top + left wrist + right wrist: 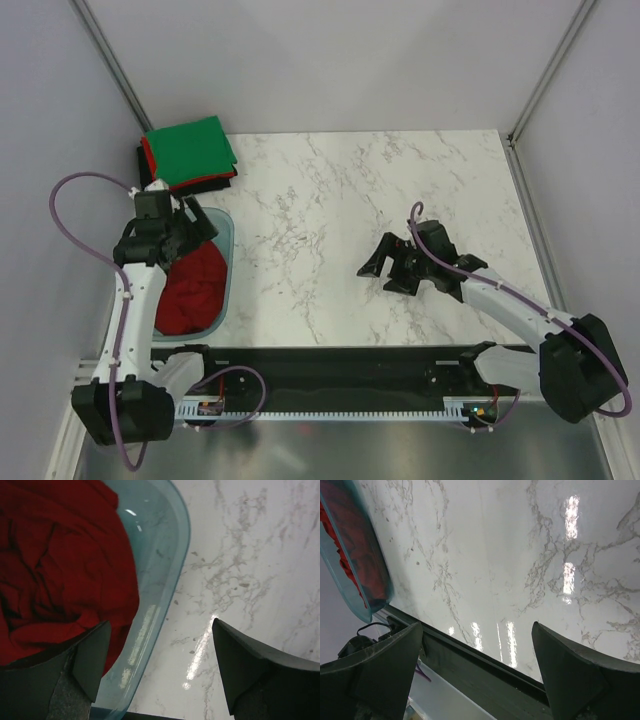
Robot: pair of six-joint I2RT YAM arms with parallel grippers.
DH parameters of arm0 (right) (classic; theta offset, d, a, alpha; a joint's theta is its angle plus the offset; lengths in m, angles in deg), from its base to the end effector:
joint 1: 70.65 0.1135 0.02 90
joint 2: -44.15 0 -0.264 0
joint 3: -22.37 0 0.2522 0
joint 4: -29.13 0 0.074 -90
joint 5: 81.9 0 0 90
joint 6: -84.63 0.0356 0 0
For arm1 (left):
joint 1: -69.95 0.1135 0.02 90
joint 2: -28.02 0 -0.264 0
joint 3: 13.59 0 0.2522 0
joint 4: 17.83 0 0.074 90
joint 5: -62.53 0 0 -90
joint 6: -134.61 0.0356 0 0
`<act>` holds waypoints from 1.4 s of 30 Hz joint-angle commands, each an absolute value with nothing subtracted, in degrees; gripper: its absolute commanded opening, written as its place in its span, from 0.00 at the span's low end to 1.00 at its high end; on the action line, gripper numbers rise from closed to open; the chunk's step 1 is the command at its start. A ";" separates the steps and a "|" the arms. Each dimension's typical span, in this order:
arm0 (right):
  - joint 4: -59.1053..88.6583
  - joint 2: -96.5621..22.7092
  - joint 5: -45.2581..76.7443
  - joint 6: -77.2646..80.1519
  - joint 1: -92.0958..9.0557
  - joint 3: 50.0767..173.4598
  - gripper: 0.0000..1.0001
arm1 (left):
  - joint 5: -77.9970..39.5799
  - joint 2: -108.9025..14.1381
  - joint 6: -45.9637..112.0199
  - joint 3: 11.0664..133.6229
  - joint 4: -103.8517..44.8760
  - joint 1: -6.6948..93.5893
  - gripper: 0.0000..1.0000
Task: Fold and stack the t-shirts
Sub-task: Grab the tshirt from the pile
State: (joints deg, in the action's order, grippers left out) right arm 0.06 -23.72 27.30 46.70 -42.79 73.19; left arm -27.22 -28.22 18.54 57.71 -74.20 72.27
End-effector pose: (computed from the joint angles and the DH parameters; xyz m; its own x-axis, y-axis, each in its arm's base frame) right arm 0.2034 0.1208 0.2065 -0.8988 0.3675 -0.2391 0.1075 0.7134 0.6924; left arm 0.1990 0.0079 0.3262 -0.5761 -0.4632 -0.6735 -0.3233 0.8859 -0.3327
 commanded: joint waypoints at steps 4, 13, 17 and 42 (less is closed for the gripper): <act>0.17 -19.48 26.38 46.84 -42.70 69.98 0.98 | -29.41 -34.98 13.85 56.70 -76.08 81.18 0.88; 1.57 -20.01 27.53 46.57 -42.79 68.13 0.98 | -25.27 -45.62 7.26 49.84 -69.74 85.06 0.90; 1.84 -20.62 27.53 46.22 -42.87 67.95 0.98 | -25.80 -48.00 4.44 47.64 -67.19 85.59 0.85; -8.52 -22.56 23.14 41.13 -43.49 90.69 0.98 | -29.05 -40.69 3.11 99.64 -69.21 53.20 0.02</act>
